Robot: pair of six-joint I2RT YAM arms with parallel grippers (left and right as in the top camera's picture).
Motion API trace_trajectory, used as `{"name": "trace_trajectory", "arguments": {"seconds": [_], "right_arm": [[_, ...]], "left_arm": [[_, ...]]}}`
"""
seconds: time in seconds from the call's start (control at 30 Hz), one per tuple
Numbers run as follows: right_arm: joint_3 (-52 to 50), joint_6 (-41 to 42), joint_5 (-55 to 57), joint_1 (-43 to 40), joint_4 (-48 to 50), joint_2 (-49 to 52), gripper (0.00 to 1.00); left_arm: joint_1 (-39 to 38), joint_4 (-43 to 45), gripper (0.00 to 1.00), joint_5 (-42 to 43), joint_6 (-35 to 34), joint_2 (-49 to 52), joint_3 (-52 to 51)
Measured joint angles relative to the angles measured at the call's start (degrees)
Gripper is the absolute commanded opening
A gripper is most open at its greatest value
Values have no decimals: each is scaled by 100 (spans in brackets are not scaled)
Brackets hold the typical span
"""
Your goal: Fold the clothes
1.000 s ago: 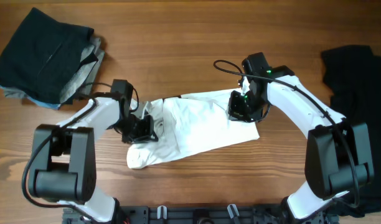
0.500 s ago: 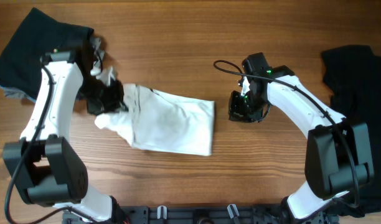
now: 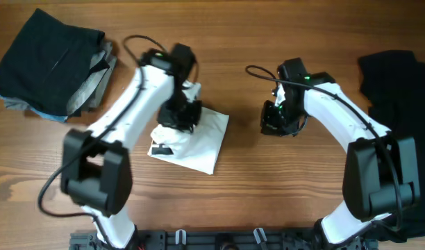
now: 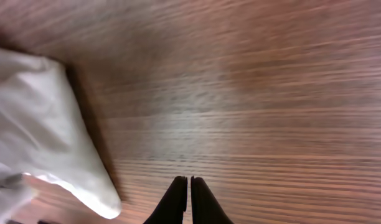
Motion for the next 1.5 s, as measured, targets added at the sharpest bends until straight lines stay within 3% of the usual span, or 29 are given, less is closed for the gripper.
{"name": "trace_trajectory", "arguments": {"seconds": [0.13, 0.17, 0.2, 0.37, 0.47, 0.6, 0.77, 0.9, 1.03, 1.23, 1.37, 1.5], "right_arm": [[0, -107, 0, -190, -7, 0, 9], [0, -146, 0, -212, -13, 0, 10], [0, -190, 0, -219, -20, 0, 11], [0, -323, 0, -219, 37, 0, 13], [0, -376, 0, -219, 55, 0, 15], [0, -769, -238, -219, 227, 0, 22], [0, -1375, -787, -101, 442, -15, 21], [0, -1416, -929, -20, 612, -256, 21], [0, -1340, -955, -131, 723, -704, 22], [0, -1270, -953, -256, 734, -1128, 23], [0, -1268, -955, -256, 728, -1128, 23], [2, -1222, -933, -256, 723, -1128, 23]], "left_arm": [[-481, 35, 34, -17, -225, 227, 0], [-584, 37, 49, -15, -286, 249, 0], [-667, 33, 53, -11, -334, 254, 0], [-682, -348, 17, 94, -472, 254, 87], [-494, -680, 5, 186, -459, 258, 527], [2, -1213, 4, -17, -302, 232, 1349], [848, -1224, 4, -706, -280, -13, 1609], [1403, -498, 4, -909, -271, -44, 1384], [1423, 708, 4, -852, -260, -48, 479], [1272, 1982, 4, 17, -260, -48, -855], [942, 2354, 4, 1567, -260, -48, -992], [258, 2474, 4, 2229, -258, -48, -992]]}}
